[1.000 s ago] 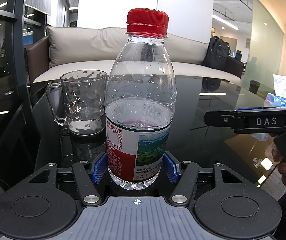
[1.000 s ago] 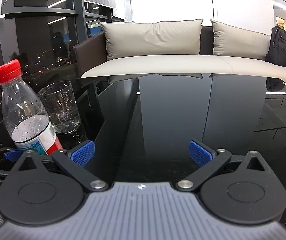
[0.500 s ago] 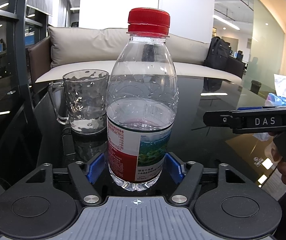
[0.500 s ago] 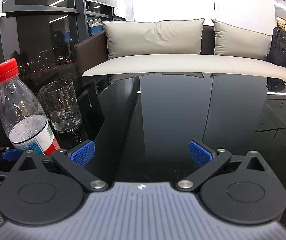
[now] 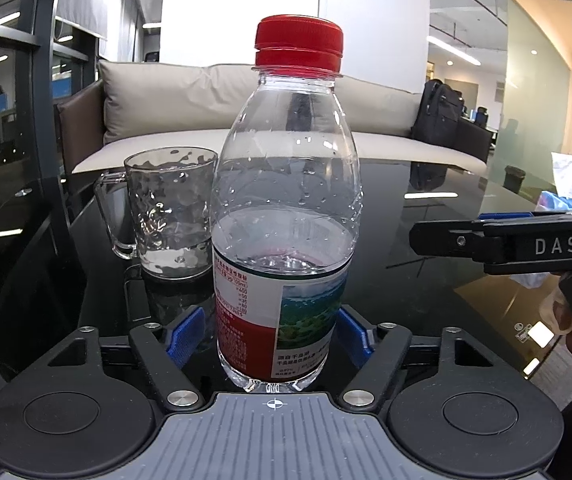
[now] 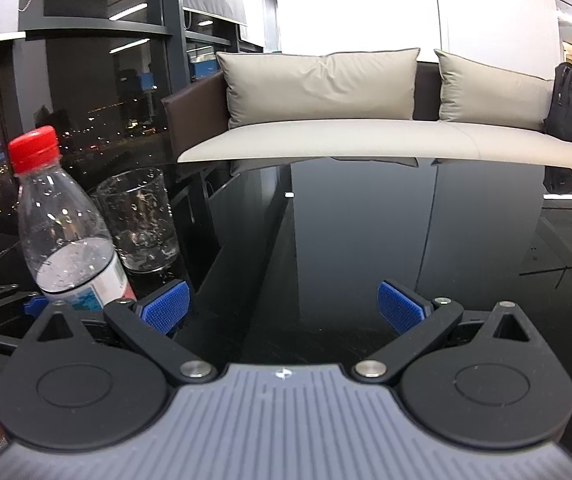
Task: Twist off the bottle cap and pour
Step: 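Lower the right gripper over the red cap and close on it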
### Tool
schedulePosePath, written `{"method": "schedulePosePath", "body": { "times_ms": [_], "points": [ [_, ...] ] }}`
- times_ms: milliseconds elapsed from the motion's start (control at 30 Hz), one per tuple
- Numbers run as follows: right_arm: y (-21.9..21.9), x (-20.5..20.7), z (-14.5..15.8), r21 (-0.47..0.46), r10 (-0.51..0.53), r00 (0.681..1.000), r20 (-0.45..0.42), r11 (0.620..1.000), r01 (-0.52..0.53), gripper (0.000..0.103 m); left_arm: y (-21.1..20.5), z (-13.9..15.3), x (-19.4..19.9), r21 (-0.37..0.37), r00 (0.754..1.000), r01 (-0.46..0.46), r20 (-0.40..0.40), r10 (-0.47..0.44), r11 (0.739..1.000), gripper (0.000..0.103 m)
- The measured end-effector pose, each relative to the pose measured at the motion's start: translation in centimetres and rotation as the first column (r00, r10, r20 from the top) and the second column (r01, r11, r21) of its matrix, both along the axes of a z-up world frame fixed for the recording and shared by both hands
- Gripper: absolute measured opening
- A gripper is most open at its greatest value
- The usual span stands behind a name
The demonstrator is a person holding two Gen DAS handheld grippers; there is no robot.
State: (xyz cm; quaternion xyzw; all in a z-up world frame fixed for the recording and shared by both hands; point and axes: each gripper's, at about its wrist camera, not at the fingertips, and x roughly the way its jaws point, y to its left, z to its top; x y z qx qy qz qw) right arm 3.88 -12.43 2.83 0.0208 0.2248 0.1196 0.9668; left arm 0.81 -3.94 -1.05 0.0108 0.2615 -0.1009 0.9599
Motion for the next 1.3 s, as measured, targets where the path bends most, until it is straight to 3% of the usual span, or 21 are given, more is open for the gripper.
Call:
{"method": "schedulePosePath", "body": {
  "times_ms": [600, 1167, 1200, 1300],
  "points": [
    [1.9, -1.0, 5.0, 0.083, 0.187, 0.98, 0.062, 0.978, -0.191, 0.103, -0.3, -0.2, -0.4, 0.01, 1.0, 0.008, 0.004, -0.008, 1.0, 0.058],
    [5.3, -0.9, 10.3, 0.12, 0.288, 0.95, 0.123, 0.946, -0.302, 0.103, -0.2, -0.1, -0.1, 0.009, 1.0, 0.009, 0.003, -0.009, 1.0, 0.058],
    [5.5, -0.8, 10.5, 0.123, 0.293, 0.948, 0.122, 0.944, -0.307, 0.102, -0.2, -0.1, -0.1, 0.009, 1.0, 0.009, 0.003, -0.009, 1.0, 0.058],
    [6.0, -0.6, 11.2, 0.117, 0.31, 0.943, 0.12, 0.939, -0.323, 0.076, -0.2, -0.2, -0.1, 0.008, 1.0, 0.009, 0.003, -0.009, 1.0, 0.058]
  ]
}}
